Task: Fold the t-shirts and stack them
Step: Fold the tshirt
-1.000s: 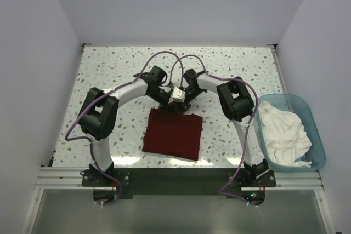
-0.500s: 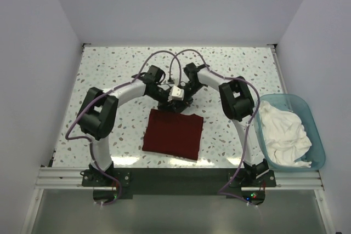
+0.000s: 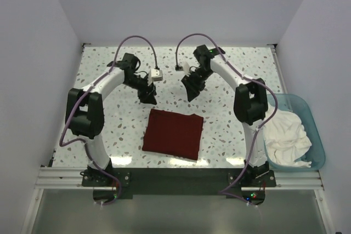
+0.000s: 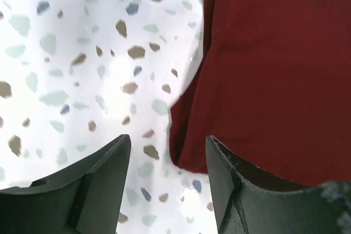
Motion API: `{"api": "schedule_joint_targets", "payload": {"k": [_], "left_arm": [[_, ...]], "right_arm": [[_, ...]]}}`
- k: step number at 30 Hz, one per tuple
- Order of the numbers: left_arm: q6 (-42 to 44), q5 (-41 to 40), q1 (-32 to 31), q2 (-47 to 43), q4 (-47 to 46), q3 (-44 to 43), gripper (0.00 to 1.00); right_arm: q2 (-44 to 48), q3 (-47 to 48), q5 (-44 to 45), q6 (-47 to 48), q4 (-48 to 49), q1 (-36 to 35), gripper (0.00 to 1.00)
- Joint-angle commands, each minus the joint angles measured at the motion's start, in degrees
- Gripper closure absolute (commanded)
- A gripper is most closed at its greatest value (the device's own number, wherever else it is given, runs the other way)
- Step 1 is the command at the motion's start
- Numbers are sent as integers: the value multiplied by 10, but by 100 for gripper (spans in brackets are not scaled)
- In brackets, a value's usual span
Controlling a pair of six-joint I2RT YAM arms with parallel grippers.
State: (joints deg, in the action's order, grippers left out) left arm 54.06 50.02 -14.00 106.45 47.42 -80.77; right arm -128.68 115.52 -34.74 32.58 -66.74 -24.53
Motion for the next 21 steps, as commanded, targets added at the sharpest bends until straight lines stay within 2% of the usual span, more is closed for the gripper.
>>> {"api": "schedule_joint_targets", "payload": {"k": [1,4,8,16,21], "left_arm": [[-4,-4,19,5,63,-5,38],[11,4,24,33,84,-23,38],[20,8,24,52,97,-32,38],[31,10,20,80,103,-21,38],[27,16,14,94,100,-26,39]], "right_arm": [[71,-71,1,43,-82,-2,55],[77,-132,22,44,-73,-2,58],[74,-155,45,42,-54,-2,59],[54,-166,60,50,-59,-2,59],[46,-171,61,56,-70,-2,62]]}}
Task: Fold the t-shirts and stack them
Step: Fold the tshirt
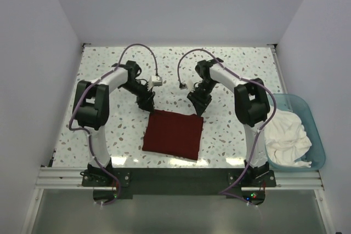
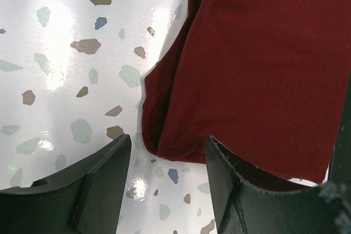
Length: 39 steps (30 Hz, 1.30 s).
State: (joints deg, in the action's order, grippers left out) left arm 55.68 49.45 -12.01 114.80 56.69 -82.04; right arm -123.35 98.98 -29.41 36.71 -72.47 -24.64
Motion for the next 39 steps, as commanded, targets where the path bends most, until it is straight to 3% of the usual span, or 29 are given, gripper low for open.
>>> {"api": "schedule_joint_targets", "payload": {"k": [1,9,12,13,19,28,34,39], "left_arm": [[11,20,-6,10,5,-14,39],[16,15,-10,22,3,-9,42],[17,10,-11,25,2,-11,54],[18,6,-10,25,3,-11,64],[18,-1,1,24,10,-29,100],[-28,-9,16,26,-31,-62,100],[-131,-55,18,76,-159,-80,100],[-182,-103,24,131,-201,-133,99]], "right_arm": [[-8,-8,7,15,-13,-1,63],[-21,-16,13,14,2,-1,63],[-22,-12,20,20,-1,-1,83],[-21,-12,26,21,-1,-1,97],[16,-11,64,32,10,4,100],[53,-15,164,8,113,20,100],[9,5,252,-21,224,26,100],[-32,71,284,-45,265,28,100]]}}
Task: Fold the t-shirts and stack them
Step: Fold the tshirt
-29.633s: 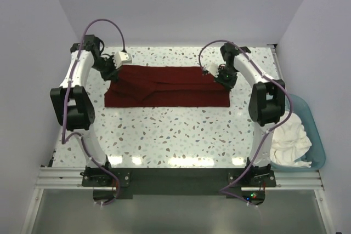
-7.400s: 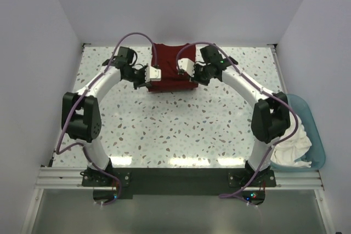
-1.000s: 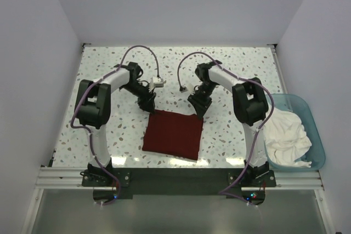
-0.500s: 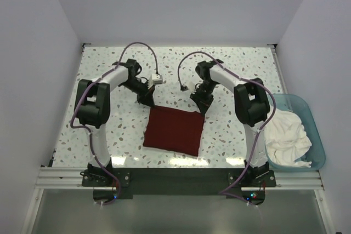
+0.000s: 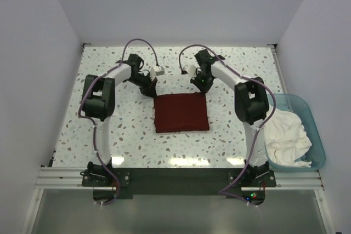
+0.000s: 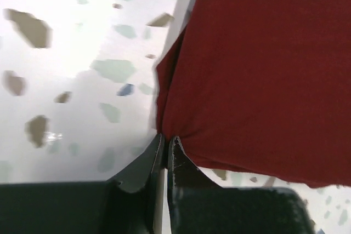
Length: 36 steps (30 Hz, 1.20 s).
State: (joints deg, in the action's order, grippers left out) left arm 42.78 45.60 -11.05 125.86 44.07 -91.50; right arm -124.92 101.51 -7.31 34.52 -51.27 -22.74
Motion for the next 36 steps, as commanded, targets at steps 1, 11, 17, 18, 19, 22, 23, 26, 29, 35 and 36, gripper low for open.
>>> {"api": "schedule_joint_targets", "payload": {"k": [1,11,17,18,19,22,23,26,29,35,36], "left_arm": [[-77,-85,16,26,-90,-50,91],[-226,82,38,-146,-108,-8,27],[-374,195,-22,-263,-222,190,0],[-414,209,-31,-272,-241,214,0],[-446,213,-41,-280,-289,236,0],[-589,241,-68,-314,-446,336,0],[-632,245,-78,-318,-502,385,0],[-713,250,-91,-306,-588,424,0],[-735,265,-99,-263,-589,426,0],[-660,231,-95,-159,-466,405,0],[-648,231,-90,-144,-457,404,0]], "right_arm": [[-22,56,63,-31,54,10,100],[74,143,-114,-149,-27,13,19],[179,-66,-382,-306,23,1,1],[192,-93,-404,-323,38,-3,1],[214,-115,-446,-357,48,-6,1],[240,-212,-508,-427,115,-14,1],[242,-227,-519,-440,127,-14,1],[222,-262,-535,-435,132,-14,1],[174,-274,-556,-414,114,-14,1],[104,-308,-521,-374,111,-1,1],[92,-310,-518,-366,114,2,1]]}}
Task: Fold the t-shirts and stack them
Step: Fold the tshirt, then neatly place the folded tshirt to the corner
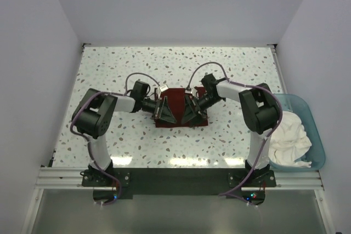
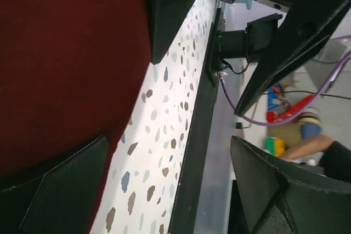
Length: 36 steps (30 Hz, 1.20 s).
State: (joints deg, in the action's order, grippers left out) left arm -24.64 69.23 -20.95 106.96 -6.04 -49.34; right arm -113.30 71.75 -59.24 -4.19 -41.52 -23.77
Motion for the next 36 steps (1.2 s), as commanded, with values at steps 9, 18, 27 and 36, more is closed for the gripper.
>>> {"api": "schedule_joint_targets", "payload": {"k": [9,18,27,36], "left_arm": [[180,-43,84,121,213,-47,0],[427,-13,115,23,463,-130,0],[144,-47,97,35,176,-251,0],[65,-72,101,206,93,-331,0]], "right_arm": [[-83,-46,26,110,-34,79,1],[10,13,-4,146,-156,101,1],[-20,188,26,26,-38,100,1],[-193,303,45,39,6,113,1]]}}
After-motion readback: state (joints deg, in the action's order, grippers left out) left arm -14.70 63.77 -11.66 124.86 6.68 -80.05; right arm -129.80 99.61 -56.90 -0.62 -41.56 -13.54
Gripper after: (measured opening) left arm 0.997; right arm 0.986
